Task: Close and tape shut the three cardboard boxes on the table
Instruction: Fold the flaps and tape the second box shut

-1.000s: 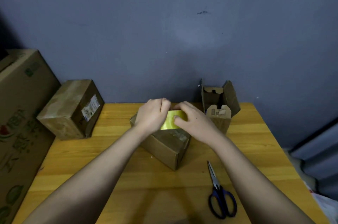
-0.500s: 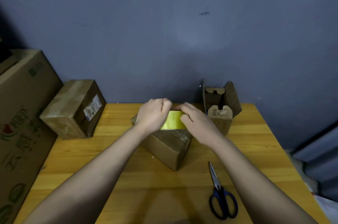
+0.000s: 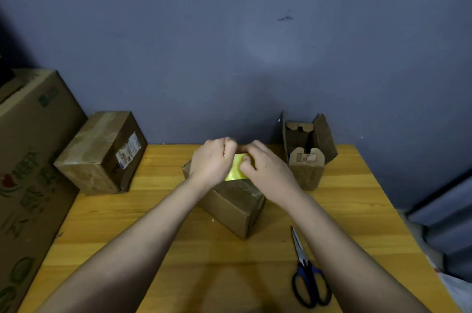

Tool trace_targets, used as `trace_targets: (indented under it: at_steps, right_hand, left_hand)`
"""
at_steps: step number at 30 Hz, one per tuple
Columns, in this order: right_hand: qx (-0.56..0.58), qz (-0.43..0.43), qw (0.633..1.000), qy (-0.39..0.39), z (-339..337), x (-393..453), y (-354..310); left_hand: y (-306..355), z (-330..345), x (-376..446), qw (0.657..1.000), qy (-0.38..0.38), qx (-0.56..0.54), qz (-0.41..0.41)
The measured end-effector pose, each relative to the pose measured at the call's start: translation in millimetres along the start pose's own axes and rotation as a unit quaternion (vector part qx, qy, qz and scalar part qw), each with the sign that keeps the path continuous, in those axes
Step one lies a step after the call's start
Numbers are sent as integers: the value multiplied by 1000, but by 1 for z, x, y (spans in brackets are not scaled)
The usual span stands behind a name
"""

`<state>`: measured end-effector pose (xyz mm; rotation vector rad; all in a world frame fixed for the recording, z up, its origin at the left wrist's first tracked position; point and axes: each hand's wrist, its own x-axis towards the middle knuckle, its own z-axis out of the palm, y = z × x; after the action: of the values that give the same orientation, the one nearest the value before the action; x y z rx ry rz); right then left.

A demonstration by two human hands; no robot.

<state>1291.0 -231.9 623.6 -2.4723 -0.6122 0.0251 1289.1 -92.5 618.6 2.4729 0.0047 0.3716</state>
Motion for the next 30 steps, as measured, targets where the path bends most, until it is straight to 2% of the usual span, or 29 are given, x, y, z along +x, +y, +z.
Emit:
trace_targets:
  at_steps: [6,20,25,30]
  right_hand:
    - [70,24,997,-8,-2,-2,6]
    - [28,44,998,24,2,3,5]
    - [140,79,987,-18,-6,5,9]
    - [92,52,994,9,-4,4,6]
  left_hand:
    - [-2,-1,0,1000,2,2,4]
    - [-4,3,-2,1000,6,1,-3]
    - [-6,1,-4,1000,3,-7,2]
    - [-3,-2,-3,1000,2,-12,8]
